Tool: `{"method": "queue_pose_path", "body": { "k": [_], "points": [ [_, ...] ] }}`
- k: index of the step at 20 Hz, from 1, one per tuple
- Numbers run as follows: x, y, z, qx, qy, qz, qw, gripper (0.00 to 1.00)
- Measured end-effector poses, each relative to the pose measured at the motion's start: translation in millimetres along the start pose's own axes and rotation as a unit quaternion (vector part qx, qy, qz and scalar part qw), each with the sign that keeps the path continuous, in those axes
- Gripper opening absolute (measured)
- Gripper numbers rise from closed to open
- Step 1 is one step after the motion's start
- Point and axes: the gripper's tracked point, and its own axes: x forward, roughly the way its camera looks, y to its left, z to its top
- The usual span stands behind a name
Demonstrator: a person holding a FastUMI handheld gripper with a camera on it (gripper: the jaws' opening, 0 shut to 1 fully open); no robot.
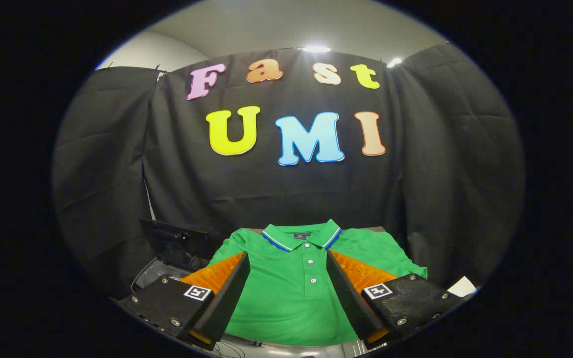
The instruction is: Put the clothes into the washing machine and then close the washing machine lid.
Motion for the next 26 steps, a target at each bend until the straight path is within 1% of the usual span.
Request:
{"method": "queue_pose_path", "body": {
  "k": [5,7,10,13,14,17,18,19,20,21,22,24,25,26],
  "points": [
    [46,-17,-27,0.014,0.090,-0.004,0.996,0.95],
    [60,-22,-34,0.014,0.111,-0.007,0.994,0.95],
    [83,-27,-48,0.007,0.142,-0.006,0.990,0.95],
    [95,-29,-76,-0.020,0.199,-0.001,0.980,0.95],
    [93,-30,-71,-0.027,0.188,0.004,0.982,0.97],
    [92,-29,-70,-0.019,0.200,0.006,0.980,0.92],
    [93,-30,-72,-0.016,0.202,0.009,0.979,0.81],
    [93,-30,-73,-0.012,0.200,0.013,0.980,0.73],
    [90,-28,-73,-0.005,0.202,0.016,0.979,0.59],
    [89,-27,-71,0.006,0.202,0.022,0.979,0.52],
    [88,-22,-72,0.018,0.201,0.034,0.979,0.38],
    [88,-18,-71,0.043,0.197,0.051,0.978,0.14],
    [88,-18,-70,0.053,0.196,0.056,0.978,0.11],
    [87,-18,-69,0.074,0.195,0.059,0.976,0.05]
  ]
}}
